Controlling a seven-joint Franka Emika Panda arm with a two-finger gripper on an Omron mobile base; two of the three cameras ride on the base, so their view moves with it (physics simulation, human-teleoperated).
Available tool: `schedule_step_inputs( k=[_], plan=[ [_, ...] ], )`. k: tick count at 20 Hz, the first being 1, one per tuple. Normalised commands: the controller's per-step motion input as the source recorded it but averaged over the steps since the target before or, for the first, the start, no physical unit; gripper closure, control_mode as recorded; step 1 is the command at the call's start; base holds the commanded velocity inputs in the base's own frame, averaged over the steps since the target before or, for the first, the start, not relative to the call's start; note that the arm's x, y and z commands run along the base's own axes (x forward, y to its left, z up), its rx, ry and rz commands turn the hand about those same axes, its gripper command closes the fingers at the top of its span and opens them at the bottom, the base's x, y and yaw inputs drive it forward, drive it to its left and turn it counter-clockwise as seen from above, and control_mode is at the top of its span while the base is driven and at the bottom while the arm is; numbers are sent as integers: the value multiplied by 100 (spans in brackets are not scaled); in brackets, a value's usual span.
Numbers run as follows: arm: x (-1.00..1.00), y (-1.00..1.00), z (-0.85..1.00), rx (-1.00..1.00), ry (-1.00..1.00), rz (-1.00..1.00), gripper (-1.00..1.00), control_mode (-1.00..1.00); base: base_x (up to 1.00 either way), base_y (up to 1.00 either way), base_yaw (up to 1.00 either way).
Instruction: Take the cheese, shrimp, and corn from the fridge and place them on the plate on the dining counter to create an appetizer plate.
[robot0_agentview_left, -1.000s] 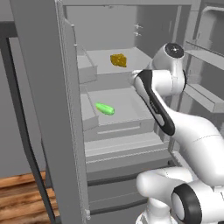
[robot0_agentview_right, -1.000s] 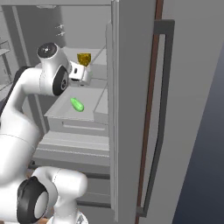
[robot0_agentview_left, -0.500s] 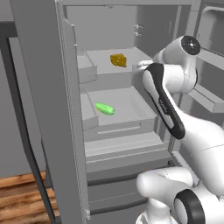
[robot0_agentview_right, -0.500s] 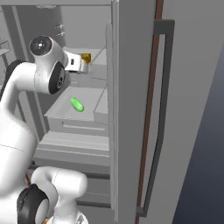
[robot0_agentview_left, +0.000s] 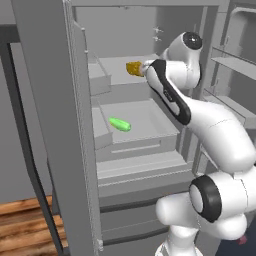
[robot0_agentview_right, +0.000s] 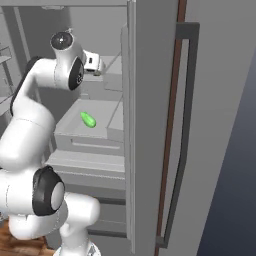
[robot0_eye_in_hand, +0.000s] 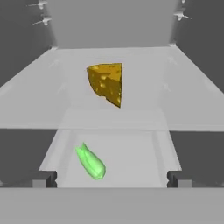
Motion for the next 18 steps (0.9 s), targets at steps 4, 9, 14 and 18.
schedule_step_inputs(
  k=[4,9,14,18],
  plan=[
    [83,20,0,0,1,1,-100,-100,0,0,0],
    [77,1,-4,-1,0,1,-100,-100,0,0,0],
    [65,0,-20,-2,0,3,-100,-100,0,0,0],
    [70,0,-26,0,0,6,-100,-100,0,0,0]
  ],
)
